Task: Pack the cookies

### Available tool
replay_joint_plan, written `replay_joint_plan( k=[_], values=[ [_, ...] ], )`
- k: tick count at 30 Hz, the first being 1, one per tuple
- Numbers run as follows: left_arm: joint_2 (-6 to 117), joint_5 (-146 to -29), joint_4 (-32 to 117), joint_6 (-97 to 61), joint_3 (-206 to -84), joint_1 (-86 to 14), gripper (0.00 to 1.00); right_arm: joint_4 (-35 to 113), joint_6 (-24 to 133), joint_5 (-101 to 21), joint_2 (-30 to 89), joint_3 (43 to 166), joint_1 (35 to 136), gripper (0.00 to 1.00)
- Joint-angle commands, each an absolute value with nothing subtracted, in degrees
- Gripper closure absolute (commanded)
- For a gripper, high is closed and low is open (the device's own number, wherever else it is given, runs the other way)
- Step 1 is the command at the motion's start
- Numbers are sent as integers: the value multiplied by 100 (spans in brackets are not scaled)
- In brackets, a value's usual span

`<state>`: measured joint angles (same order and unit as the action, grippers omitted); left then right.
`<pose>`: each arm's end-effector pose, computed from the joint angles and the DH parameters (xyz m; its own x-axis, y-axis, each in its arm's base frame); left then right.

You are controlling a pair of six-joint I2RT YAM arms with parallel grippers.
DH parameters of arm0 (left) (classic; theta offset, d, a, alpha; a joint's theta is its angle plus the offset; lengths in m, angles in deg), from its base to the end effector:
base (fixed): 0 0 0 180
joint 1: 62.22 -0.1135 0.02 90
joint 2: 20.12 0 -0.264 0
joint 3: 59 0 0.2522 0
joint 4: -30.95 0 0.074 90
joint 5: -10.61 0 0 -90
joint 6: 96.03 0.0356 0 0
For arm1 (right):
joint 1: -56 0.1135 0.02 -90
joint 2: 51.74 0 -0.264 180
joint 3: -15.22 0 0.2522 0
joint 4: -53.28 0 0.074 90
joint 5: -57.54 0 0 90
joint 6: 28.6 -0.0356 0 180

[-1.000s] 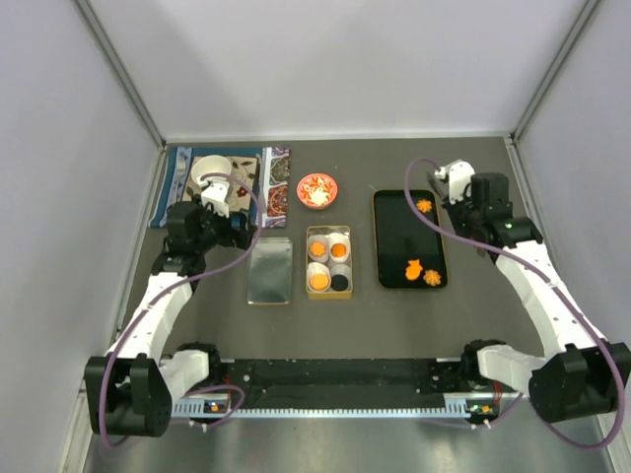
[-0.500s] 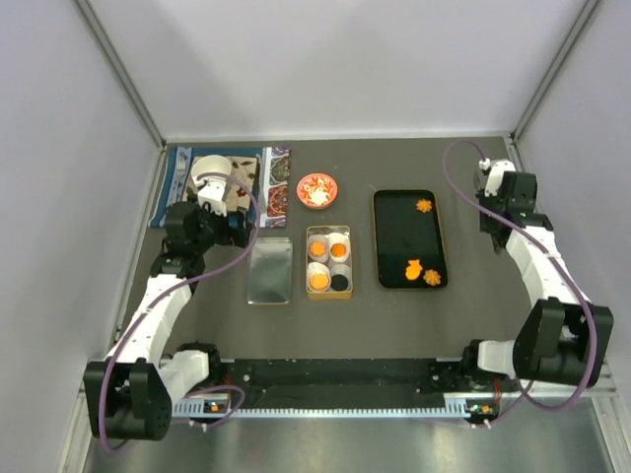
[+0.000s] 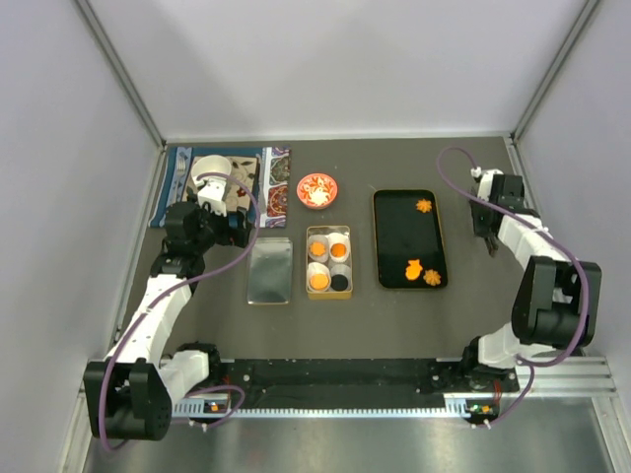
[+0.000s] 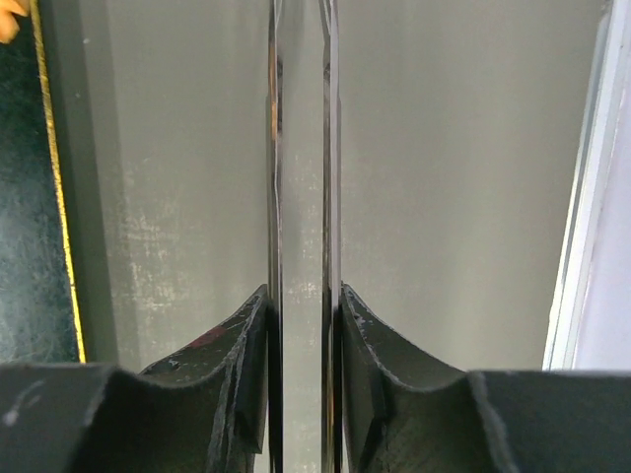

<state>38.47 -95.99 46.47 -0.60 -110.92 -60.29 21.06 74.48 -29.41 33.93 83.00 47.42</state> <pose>0.2325 -0.0180 0.2687 -0.3477 0.1025 -0.9320 0.3310 0.9434 -0.0198 0.3066 -0.0482 0.2152 -0.7804 -0.1108 -0.6154 0.0063 0.9827 -0.1849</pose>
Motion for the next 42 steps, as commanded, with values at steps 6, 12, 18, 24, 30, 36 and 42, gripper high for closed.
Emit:
replay_joint_plan(
  k=[6,12,18,24,30,36,42],
  values=[
    [3745,-9626,4515,-128,-11126,-6029,1,2335,7669,-2806,3738,8444,4651,62],
    [3745,-9635,4523,-128,-11135,-6029,1,2204,7757,-2894,3887,8426,4616,58],
    [3719,-9662,4523,-128,-11135,-6029,1,2054,7863,-2947,4002,8365,4607,55],
    [3719,-9653,4515,-128,-11135,-6029,1,2019,7907,-3044,4116,8303,4563,54],
    [3728,-9653,4515,-111,-11126,-6029,1,1887,7968,-3149,4151,8303,4554,52],
    [3719,-9662,4515,-111,-11135,-6029,1,1712,8012,-3219,4178,8312,4554,50],
    [3710,-9653,4515,-102,-11126,-6029,1,1614,8039,-3220,4178,8277,4554,47]
  ],
)
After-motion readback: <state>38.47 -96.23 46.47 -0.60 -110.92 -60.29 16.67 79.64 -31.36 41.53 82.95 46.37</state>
